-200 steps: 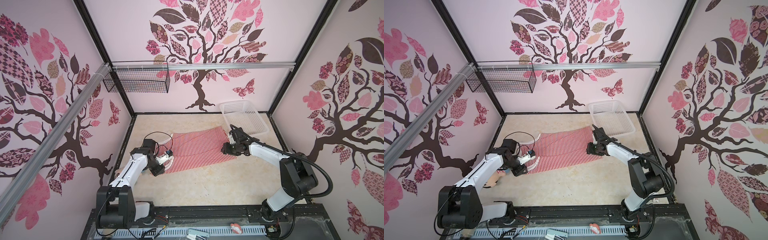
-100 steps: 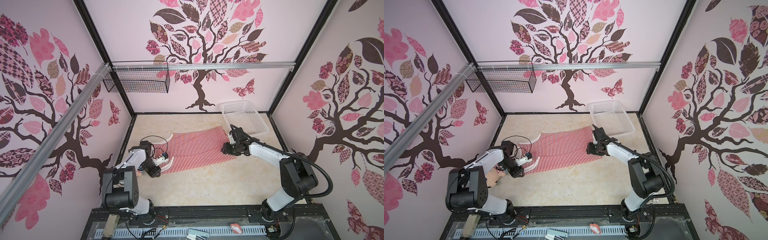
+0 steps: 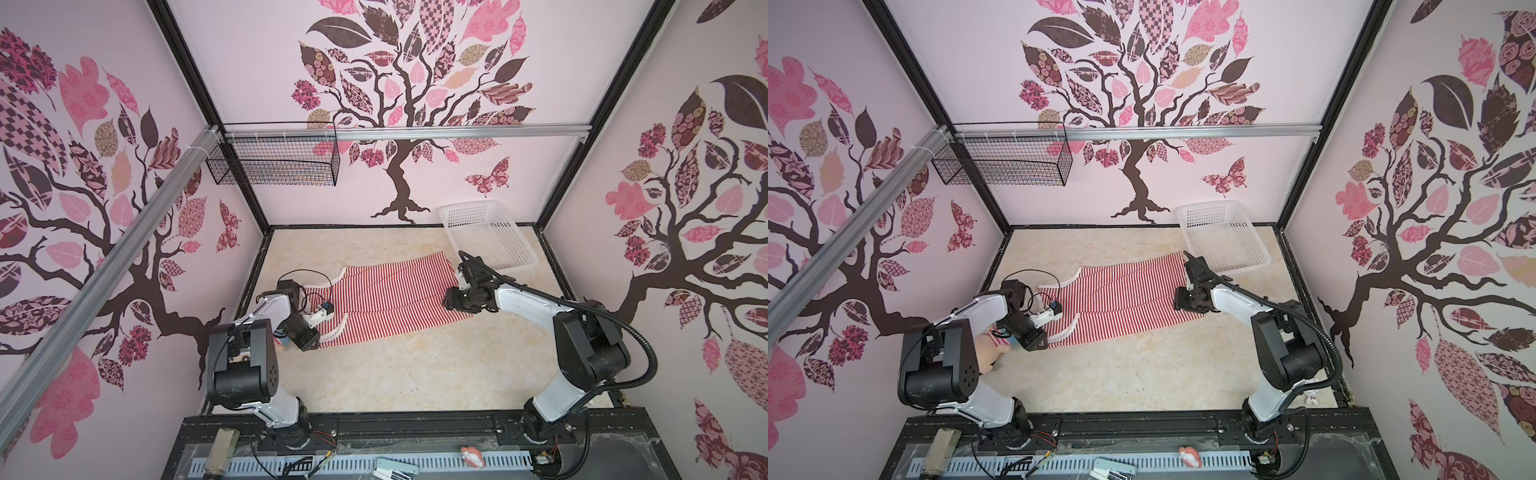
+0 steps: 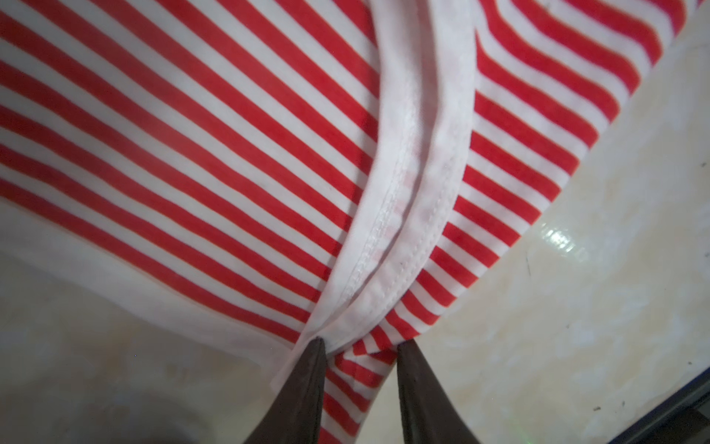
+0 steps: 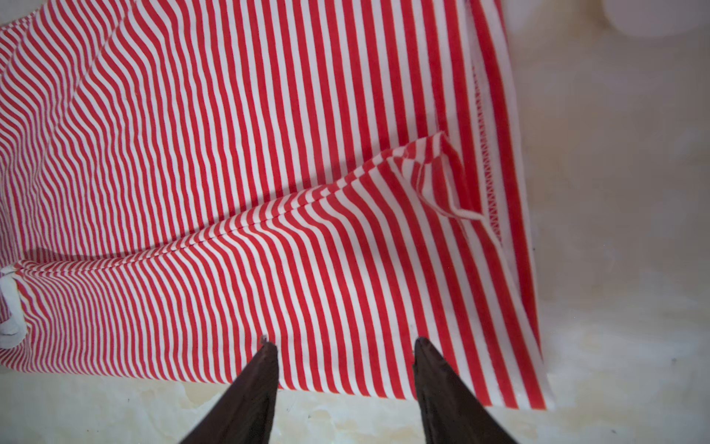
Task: Fold and stack tank tops
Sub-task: Move the tank top to the center of the table.
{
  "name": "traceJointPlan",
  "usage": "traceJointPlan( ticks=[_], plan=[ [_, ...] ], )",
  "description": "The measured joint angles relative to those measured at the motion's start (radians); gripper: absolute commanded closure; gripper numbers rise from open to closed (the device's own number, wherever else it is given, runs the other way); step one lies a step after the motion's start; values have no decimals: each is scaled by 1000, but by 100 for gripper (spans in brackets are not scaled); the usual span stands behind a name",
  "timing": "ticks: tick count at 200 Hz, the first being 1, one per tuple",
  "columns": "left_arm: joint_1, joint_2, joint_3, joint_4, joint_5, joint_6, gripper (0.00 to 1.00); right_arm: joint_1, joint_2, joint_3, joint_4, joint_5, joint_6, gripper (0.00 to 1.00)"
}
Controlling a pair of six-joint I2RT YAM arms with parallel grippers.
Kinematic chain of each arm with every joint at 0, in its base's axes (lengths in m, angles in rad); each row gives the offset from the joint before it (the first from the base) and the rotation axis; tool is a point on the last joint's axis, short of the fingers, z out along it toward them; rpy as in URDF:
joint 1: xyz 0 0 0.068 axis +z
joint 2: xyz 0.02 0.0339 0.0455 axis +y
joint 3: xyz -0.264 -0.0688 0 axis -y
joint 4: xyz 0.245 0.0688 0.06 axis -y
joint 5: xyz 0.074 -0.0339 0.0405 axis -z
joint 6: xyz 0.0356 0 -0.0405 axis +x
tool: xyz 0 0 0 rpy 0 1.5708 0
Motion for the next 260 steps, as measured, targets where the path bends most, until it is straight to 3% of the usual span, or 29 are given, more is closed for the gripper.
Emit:
traceJointPlan(
  ticks=[64, 98, 162, 213, 241, 260],
  plan=[
    [4, 0, -6, 9, 2, 8, 62, 0, 61, -11, 23, 39, 9, 40],
    [5, -1, -6, 10, 1, 16, 61, 0, 63, -44, 32, 60, 24, 36],
    [16, -19, -27, 22, 4, 74, 63, 0, -79, -223, 117, 2, 53, 32],
    [52, -49, -56, 27, 8, 142, 63, 4, -230, -348, 55, -69, 84, 30],
    [66, -63, -66, 15, 7, 169, 60, 12, -286, -372, -16, -100, 94, 23],
    [69, -64, -55, -26, 7, 167, 56, 11, -319, -356, -83, -84, 95, 10]
  ],
)
